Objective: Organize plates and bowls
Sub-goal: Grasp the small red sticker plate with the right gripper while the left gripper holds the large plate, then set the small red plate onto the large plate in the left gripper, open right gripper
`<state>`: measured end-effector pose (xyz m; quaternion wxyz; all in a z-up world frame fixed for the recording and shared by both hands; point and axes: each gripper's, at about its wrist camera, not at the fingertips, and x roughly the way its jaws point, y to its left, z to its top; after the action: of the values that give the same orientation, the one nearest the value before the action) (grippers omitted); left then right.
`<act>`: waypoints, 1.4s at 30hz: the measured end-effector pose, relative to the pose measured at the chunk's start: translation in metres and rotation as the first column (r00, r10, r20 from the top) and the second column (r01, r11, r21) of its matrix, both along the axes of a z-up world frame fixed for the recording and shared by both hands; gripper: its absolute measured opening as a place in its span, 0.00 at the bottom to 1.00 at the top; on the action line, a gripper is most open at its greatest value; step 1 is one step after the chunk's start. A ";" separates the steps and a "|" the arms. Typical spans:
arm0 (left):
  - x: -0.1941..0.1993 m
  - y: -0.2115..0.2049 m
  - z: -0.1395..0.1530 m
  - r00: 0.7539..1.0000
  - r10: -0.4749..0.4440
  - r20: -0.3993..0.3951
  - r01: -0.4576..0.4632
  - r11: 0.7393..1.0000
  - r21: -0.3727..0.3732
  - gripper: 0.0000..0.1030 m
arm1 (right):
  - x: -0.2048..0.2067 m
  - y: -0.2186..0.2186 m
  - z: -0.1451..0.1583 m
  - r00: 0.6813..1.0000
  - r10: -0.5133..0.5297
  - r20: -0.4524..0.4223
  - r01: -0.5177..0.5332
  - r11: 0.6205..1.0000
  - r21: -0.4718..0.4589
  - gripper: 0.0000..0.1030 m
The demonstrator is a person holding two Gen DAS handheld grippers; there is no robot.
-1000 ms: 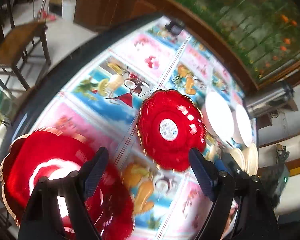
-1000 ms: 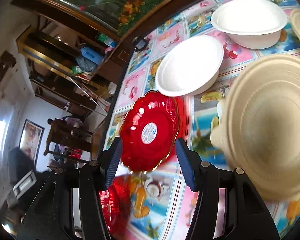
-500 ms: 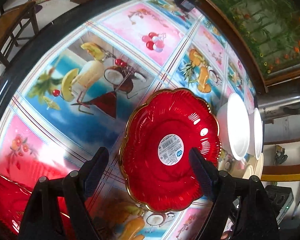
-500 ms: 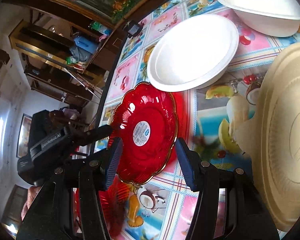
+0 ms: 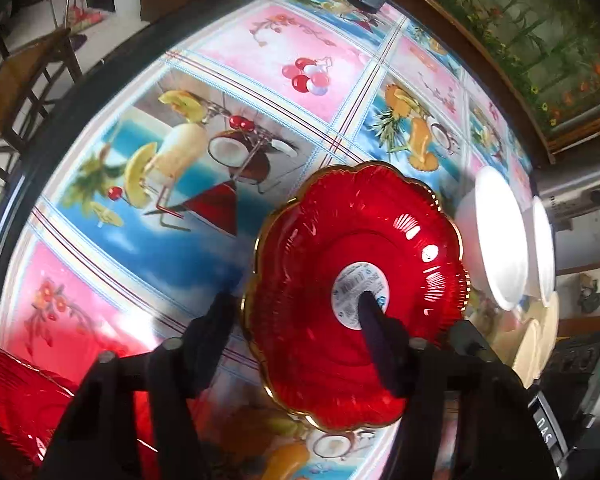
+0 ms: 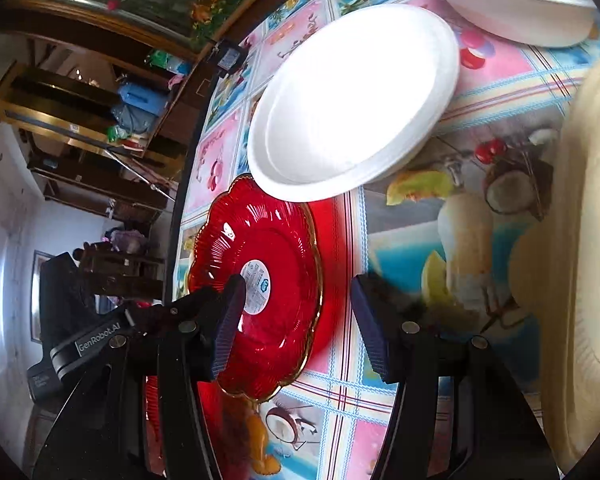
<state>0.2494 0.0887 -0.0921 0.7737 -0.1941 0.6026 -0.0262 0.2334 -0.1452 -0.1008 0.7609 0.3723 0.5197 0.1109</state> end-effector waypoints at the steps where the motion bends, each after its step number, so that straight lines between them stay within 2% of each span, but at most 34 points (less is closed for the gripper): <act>1: 0.000 -0.002 0.000 1.000 -0.010 0.002 0.010 1.000 0.016 0.40 | 0.001 0.002 0.000 1.000 0.009 0.001 -0.009 1.000 -0.015 0.52; 2: 0.000 -0.003 0.000 1.000 -0.018 0.001 0.018 0.999 0.034 0.37 | 0.002 0.002 -0.001 1.000 0.007 -0.005 -0.007 1.000 -0.027 0.40; 3: -0.001 -0.004 0.000 1.000 -0.022 0.000 0.022 0.998 0.056 0.34 | 0.002 0.002 -0.004 1.000 0.004 -0.021 -0.005 1.000 -0.026 0.17; 4: -0.001 -0.004 0.000 1.000 -0.021 0.003 0.020 0.997 0.077 0.28 | 0.002 0.000 -0.010 1.000 -0.007 -0.026 0.007 1.000 -0.018 0.09; 5: -0.001 -0.002 0.000 1.000 -0.018 0.004 0.018 0.996 0.085 0.24 | 0.002 -0.002 -0.013 1.000 -0.009 -0.017 0.009 1.000 -0.002 0.08; 6: -0.002 -0.001 -0.001 1.000 -0.016 0.002 0.016 0.997 0.081 0.16 | 0.002 -0.003 -0.013 1.000 -0.011 -0.017 0.011 1.000 0.005 0.07; 7: -0.002 0.001 -0.002 1.000 -0.015 0.000 0.015 0.997 0.075 0.15 | 0.001 -0.004 -0.012 1.000 -0.019 -0.015 0.019 1.000 -0.010 0.07; 12: -0.011 0.005 0.010 0.999 -0.019 0.035 0.015 0.994 0.105 0.15 | -0.003 0.001 -0.004 1.000 0.001 0.025 0.000 1.000 -0.028 0.08; 18: -0.031 0.008 0.044 0.992 -0.024 0.121 0.007 0.990 0.140 0.15 | -0.014 0.012 0.021 0.994 0.024 0.109 -0.023 1.000 -0.004 0.08; 27: -0.105 0.021 0.083 0.966 -0.041 0.255 0.005 0.990 0.142 0.15 | -0.073 0.026 0.064 0.970 0.055 0.239 -0.063 0.998 0.026 0.08; 32: -0.153 0.030 0.082 0.955 -0.042 0.293 0.008 0.993 0.116 0.16 | -0.115 0.035 0.083 0.953 0.093 0.287 -0.101 0.995 0.014 0.08; 36: -0.182 0.041 0.078 0.947 -0.018 0.322 -0.026 0.991 0.130 0.16 | -0.138 0.054 0.086 0.945 0.146 0.293 -0.143 0.989 -0.031 0.08; 42: -0.206 0.067 0.069 0.942 0.020 0.335 -0.078 0.984 0.160 0.17 | -0.145 0.089 0.079 0.937 0.225 0.267 -0.218 0.974 -0.057 0.07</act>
<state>0.0434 0.1553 -0.0235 0.8781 -0.1351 0.4588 0.0126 0.0884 -0.0562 -0.0219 0.8126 0.2826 0.4504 0.2388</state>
